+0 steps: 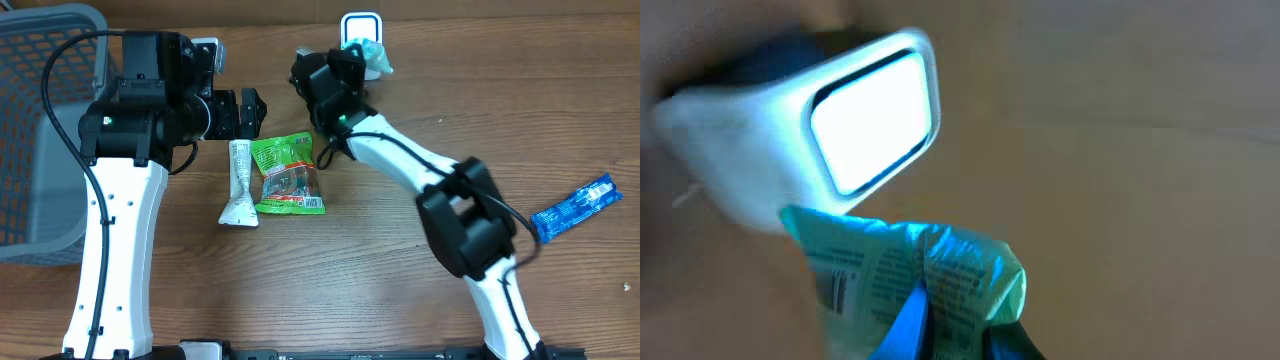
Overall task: Scan the item barcode
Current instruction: 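Carry the light-green packet right and drop it beside the blue bar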
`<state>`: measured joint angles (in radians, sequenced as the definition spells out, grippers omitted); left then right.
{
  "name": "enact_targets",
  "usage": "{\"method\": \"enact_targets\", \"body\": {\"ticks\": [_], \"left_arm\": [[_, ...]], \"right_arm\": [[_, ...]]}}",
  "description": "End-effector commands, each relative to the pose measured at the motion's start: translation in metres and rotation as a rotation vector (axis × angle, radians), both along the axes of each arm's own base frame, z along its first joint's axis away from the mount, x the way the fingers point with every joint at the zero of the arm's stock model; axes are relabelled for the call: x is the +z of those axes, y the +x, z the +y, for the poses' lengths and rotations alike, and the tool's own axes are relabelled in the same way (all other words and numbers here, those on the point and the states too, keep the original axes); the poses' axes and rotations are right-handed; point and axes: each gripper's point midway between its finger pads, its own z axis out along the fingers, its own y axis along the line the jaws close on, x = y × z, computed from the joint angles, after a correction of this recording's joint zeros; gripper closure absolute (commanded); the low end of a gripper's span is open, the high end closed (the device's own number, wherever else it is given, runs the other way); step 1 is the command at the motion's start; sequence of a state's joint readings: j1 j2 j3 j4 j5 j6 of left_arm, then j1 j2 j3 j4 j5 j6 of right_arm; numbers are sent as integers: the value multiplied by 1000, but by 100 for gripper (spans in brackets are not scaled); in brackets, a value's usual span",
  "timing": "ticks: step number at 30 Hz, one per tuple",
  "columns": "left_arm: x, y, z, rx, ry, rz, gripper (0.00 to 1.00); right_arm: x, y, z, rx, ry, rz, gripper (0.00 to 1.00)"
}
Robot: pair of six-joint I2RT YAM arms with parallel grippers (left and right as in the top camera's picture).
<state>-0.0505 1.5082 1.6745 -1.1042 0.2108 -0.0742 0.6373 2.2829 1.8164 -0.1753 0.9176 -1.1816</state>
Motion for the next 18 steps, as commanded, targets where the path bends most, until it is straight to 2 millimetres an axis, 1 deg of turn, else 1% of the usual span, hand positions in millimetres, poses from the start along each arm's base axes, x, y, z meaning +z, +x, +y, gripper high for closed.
{"method": "enact_targets", "body": {"ticks": [1, 3, 4, 5, 6, 7, 8, 9, 10, 11, 12, 13, 14, 15, 17, 18], "left_arm": [[5, 2, -4, -26, -3, -16, 0], [5, 2, -4, -26, -3, -16, 0], [5, 2, -4, -26, -2, -16, 0], [5, 2, -4, -26, -3, -16, 0], [5, 2, -4, -26, -3, -16, 0], [5, 2, -4, -26, -3, -16, 0], [5, 2, -4, -26, -3, -16, 0], [5, 2, -4, -26, -3, -16, 0], [5, 2, -4, -26, -2, -16, 0], [5, 2, -4, -26, -3, -16, 0], [5, 2, -3, -26, -2, -16, 0], [5, 2, -3, -26, -2, -16, 0], [5, 2, -4, -26, -3, -16, 0], [5, 2, -4, -26, -2, -16, 0], [5, 2, -4, -26, -2, -16, 0], [5, 2, -4, -26, -3, -16, 0]], "right_arm": [[80, -31, 9, 51, 330, -12, 96], [79, -54, 17, 91, 459, 105, 96], [78, -70, 22, 95, 581, 178, 96], [79, -75, 23, 88, 634, 202, 96], [80, -84, 25, 59, 761, 247, 96], [80, -89, 23, 28, 833, 273, 96], [78, -97, 18, -45, 949, 317, 96], [74, -101, 14, -94, 1003, 345, 96], [67, -109, 7, -166, 1074, 404, 96], [60, -117, 2, -210, 1113, 470, 96], [49, -129, -5, -252, 1148, 580, 96], [42, -138, -11, -280, 1164, 652, 96], [35, -145, -21, -322, 1173, 710, 96], [26, -153, -46, -417, 1173, 760, 96], [18, -155, -81, -534, 1160, 767, 96], [13, -156, -114, -656, 1180, 760, 96]]}}
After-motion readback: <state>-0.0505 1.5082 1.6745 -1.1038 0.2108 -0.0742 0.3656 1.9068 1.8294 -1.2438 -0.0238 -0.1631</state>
